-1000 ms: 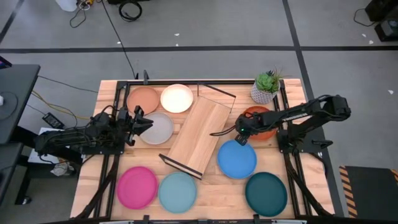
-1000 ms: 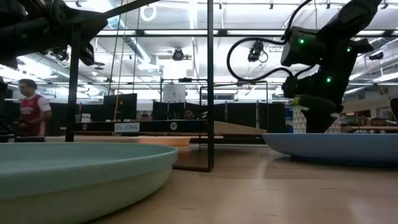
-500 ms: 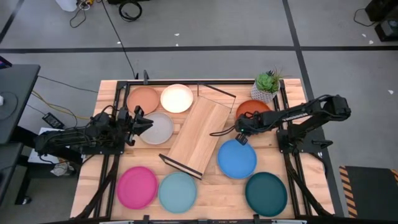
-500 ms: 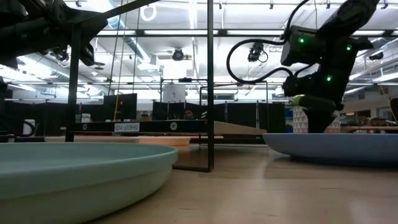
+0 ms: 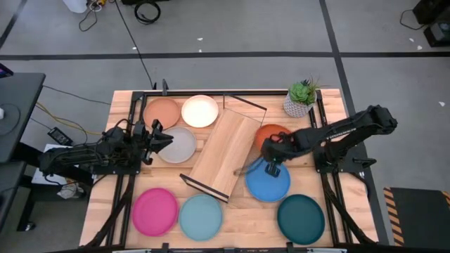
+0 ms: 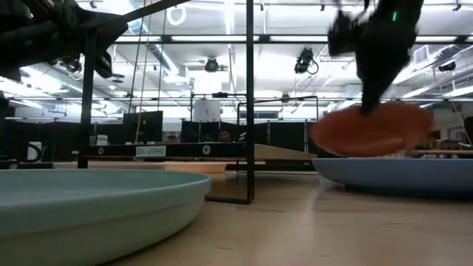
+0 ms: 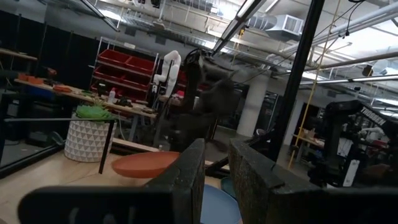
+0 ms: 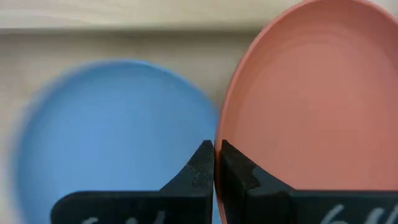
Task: Place and stack plates onto a shelf
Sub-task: Put the orange plate on the shelf, then stack the blue plate on top of the orange plate on the shelf
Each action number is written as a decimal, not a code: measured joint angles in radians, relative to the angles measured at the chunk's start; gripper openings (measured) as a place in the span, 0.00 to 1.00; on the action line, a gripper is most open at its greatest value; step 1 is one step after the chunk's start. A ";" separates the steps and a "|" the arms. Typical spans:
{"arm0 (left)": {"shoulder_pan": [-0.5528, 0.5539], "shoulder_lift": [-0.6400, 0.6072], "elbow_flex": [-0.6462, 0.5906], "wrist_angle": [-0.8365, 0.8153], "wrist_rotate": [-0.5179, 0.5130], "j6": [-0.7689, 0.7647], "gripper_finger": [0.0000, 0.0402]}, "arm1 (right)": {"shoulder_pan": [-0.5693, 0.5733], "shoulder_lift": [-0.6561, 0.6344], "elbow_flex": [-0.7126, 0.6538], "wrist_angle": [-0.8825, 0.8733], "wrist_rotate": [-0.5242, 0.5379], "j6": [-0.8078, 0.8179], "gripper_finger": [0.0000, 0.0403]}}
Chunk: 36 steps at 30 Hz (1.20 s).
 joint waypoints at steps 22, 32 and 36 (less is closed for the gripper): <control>0.000 0.000 0.000 -0.010 0.006 -0.133 0.19 | -0.210 0.361 0.139 0.339 0.017 -0.815 0.06; 0.000 0.000 0.000 -0.018 0.023 -0.132 0.19 | -0.196 0.316 0.152 0.303 0.026 -0.717 0.28; 0.000 0.000 0.000 -0.018 0.023 -0.132 0.19 | -0.132 0.269 0.183 0.224 0.030 -0.614 0.35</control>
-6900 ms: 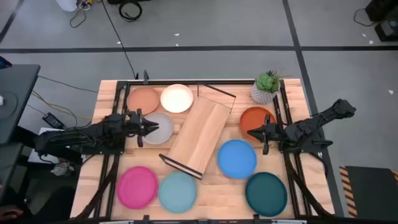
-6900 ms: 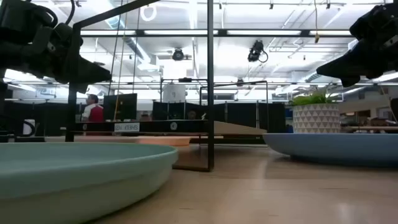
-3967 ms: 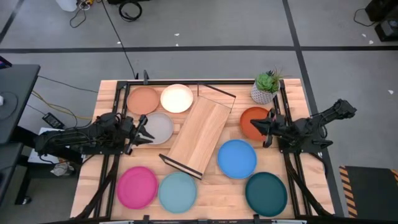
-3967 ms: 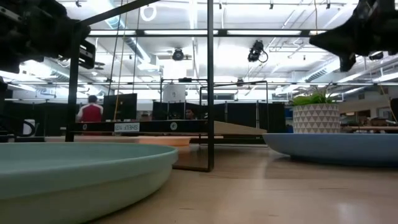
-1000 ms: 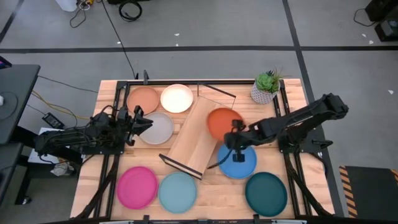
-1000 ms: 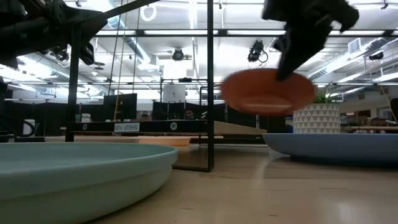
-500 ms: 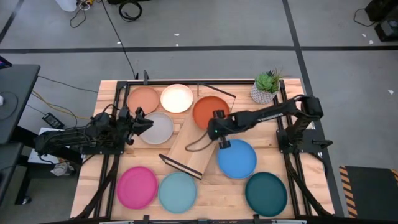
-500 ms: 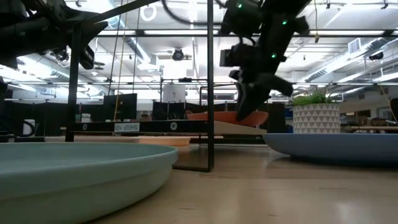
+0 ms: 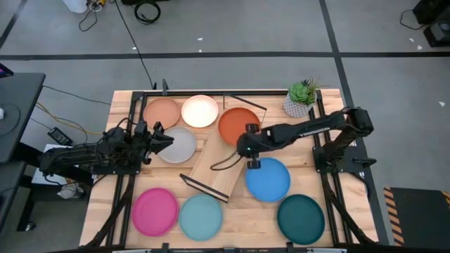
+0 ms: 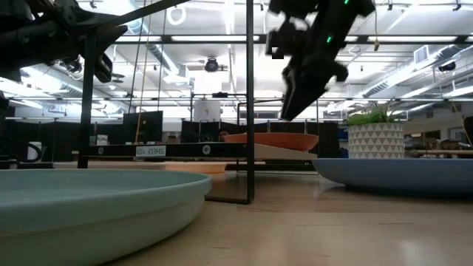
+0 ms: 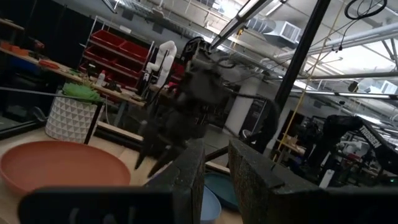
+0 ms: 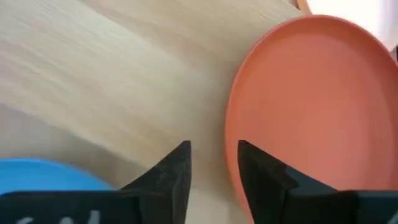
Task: Place and stack plates onto a shelf
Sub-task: Stack the blue plate on top of the orange plate on the shelf
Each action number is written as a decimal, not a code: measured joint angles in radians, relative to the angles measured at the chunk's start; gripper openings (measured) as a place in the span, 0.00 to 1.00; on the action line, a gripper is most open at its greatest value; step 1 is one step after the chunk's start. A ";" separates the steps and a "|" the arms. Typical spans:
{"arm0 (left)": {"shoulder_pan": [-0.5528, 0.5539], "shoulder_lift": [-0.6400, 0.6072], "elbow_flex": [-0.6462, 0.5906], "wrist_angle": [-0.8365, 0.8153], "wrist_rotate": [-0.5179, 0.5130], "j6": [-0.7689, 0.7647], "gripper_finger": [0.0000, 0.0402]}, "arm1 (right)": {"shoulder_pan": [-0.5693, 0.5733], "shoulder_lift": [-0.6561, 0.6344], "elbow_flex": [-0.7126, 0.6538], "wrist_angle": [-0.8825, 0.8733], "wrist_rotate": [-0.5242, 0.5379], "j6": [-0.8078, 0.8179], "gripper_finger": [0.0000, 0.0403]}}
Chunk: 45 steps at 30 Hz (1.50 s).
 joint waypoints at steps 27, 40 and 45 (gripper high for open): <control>0.000 0.000 0.000 0.015 -0.011 0.202 0.19 | 0.523 0.235 0.063 -0.103 0.002 0.728 0.46; 0.000 0.000 0.000 0.012 -0.012 0.149 0.19 | 0.513 0.289 0.084 -0.358 -0.054 0.853 0.21; 0.000 0.000 0.000 0.013 -0.012 0.095 0.19 | 0.486 0.290 0.100 -0.497 -0.161 0.822 0.03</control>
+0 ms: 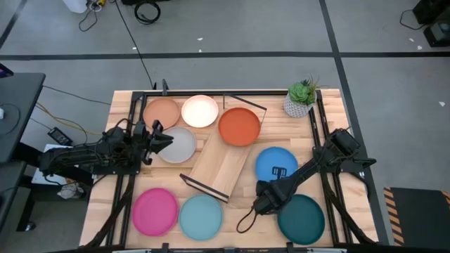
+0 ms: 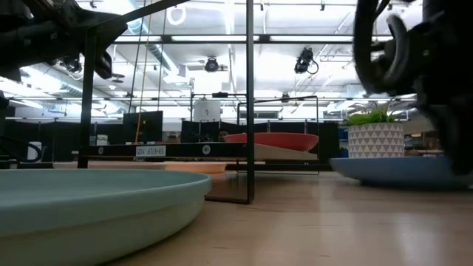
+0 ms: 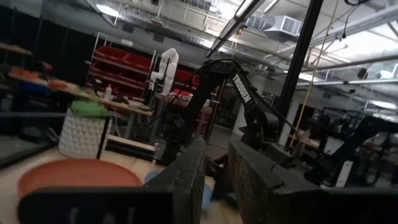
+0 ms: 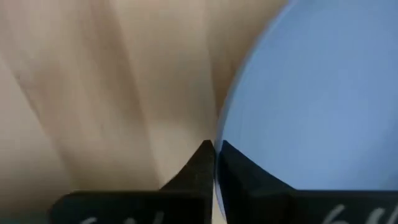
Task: Place and stack plates onto a shelf
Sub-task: Stack the blue plate on top of the orange plate on the shelf
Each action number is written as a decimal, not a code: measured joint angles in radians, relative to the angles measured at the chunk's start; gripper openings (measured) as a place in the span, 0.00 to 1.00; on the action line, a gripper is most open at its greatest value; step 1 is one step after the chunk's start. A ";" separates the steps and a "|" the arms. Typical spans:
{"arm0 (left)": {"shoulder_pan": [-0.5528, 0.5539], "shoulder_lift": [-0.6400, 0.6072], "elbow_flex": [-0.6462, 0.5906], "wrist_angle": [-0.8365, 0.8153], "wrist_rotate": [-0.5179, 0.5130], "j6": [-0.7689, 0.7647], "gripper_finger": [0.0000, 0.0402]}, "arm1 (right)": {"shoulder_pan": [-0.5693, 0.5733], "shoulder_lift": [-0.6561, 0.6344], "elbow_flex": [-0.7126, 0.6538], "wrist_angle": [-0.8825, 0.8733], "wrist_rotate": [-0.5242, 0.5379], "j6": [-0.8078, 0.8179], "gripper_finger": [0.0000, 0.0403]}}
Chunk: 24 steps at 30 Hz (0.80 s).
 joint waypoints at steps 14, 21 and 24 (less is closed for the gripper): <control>0.000 0.000 0.000 -0.005 0.000 -0.084 0.19 | -0.030 -0.002 0.391 -0.399 0.203 -0.195 0.03; 0.000 0.000 0.000 -0.005 0.000 -0.148 0.19 | -0.146 -0.001 0.415 -0.321 0.304 -0.519 0.03; 0.000 0.000 0.000 -0.005 0.000 -0.148 0.19 | -0.224 -0.001 0.415 -0.239 0.289 -0.633 0.05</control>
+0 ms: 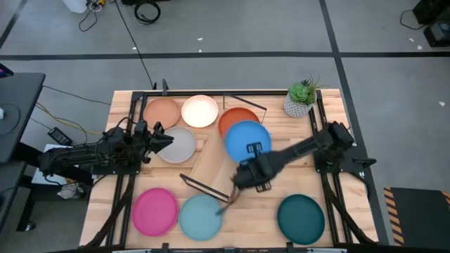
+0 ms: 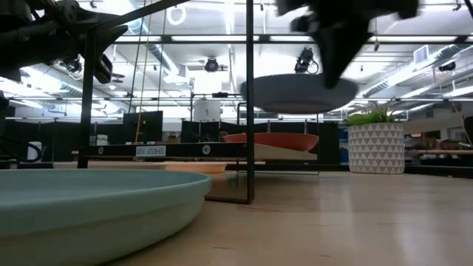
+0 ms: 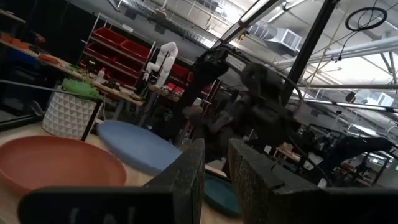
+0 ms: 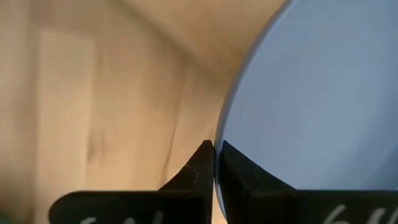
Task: Place and stack plates onto a shelf
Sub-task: Stack the blue plate on top of the orange plate on the shelf, then stack the dark blue plate on top of the blue plate on the shelf
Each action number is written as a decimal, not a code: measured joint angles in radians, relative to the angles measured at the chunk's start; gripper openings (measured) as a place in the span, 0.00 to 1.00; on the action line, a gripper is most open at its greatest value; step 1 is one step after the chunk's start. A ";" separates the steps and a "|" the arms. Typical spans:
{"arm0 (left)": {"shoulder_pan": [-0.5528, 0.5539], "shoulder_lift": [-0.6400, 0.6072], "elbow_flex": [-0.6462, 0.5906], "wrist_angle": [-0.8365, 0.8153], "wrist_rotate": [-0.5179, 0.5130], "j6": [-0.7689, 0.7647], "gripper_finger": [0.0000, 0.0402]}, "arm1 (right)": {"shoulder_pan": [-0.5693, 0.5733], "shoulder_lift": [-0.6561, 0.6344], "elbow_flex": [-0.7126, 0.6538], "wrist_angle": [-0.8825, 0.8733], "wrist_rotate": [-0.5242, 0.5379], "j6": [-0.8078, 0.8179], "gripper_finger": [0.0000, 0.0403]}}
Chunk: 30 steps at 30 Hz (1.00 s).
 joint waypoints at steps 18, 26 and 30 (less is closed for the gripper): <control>0.000 0.000 0.000 0.000 0.000 -0.001 0.19 | -0.362 -0.002 -0.060 0.243 -0.160 -0.274 0.05; 0.000 0.000 0.000 0.000 0.000 0.000 0.19 | -0.383 -0.002 -0.066 0.237 -0.197 -0.260 0.13; 0.000 0.000 0.000 0.000 0.000 0.000 0.19 | -0.364 -0.002 -0.003 0.201 -0.172 -0.252 0.17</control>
